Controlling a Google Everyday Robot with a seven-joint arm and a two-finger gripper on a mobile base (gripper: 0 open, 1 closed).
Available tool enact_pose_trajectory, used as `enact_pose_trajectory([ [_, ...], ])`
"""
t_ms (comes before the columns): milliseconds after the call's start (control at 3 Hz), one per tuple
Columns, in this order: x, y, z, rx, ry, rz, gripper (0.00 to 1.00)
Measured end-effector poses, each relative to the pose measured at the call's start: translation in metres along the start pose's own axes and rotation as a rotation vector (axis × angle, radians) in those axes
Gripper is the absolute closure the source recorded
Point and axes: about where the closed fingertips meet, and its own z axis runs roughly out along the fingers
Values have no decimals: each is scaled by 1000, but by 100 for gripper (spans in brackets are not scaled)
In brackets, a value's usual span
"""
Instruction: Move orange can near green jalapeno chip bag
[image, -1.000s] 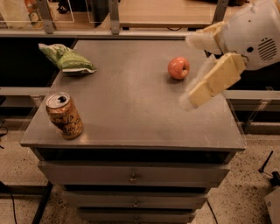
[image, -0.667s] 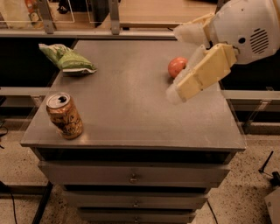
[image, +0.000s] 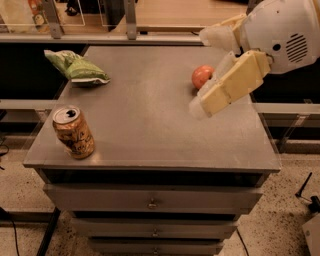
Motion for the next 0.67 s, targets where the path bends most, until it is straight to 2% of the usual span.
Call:
enact_pose_trajectory([
  [333, 0, -10, 34, 8, -5, -53, 0],
  [667, 0, -32, 84, 21, -30, -104, 0],
])
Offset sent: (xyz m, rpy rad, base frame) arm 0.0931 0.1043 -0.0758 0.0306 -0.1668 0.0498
